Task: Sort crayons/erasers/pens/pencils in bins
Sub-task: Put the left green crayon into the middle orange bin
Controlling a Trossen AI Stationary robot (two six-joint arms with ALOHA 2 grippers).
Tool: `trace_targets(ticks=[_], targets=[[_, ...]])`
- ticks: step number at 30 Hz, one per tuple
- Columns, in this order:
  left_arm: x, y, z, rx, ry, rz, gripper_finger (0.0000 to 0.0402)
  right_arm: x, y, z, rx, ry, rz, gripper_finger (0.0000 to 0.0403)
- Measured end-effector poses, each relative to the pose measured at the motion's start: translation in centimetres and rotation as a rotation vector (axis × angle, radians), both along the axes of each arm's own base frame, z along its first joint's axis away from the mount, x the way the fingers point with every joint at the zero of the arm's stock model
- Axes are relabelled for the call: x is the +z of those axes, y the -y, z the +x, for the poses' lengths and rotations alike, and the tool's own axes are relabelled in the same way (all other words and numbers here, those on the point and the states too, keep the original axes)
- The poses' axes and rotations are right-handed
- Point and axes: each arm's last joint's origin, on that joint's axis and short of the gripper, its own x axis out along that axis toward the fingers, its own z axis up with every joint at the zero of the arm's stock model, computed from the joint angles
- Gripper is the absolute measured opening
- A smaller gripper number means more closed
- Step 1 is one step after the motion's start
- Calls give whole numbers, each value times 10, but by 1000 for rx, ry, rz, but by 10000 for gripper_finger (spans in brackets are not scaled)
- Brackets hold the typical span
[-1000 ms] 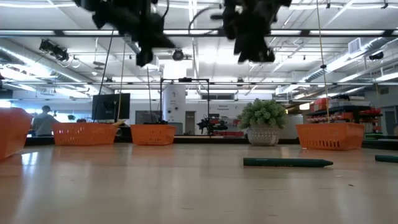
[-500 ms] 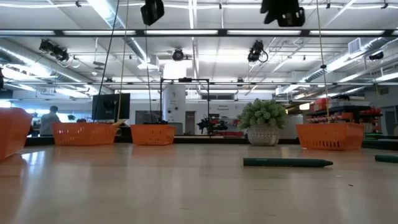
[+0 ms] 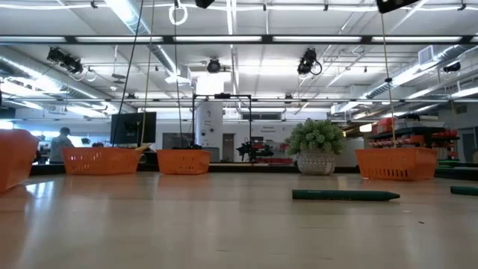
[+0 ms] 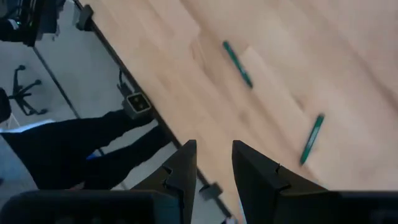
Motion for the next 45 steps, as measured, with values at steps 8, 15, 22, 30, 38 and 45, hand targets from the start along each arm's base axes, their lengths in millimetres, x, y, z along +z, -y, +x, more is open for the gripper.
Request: trace_targets(ticks=[8,15,22,30,38,45], targets=[[-36,33,20,-76,-168,45,82,-2,-29,-15,7,-138,100,108],[-66,65,26,-194,-170,229,90,-4,-49,-27,37,-118,-54,108],[-94,76,46,-118,-129,297,78,-4,-48,-26,-15,-101,-85,107],[-138,66,71,-55,-177,322,135,4,-46,-36,40,-58,-84,107],[-171,45,85,-4,-253,339,188,8,-52,-33,-41,66,-173,107],[-172,41,88,-1,-238,336,191,8,-54,-32,-50,83,-190,107]])
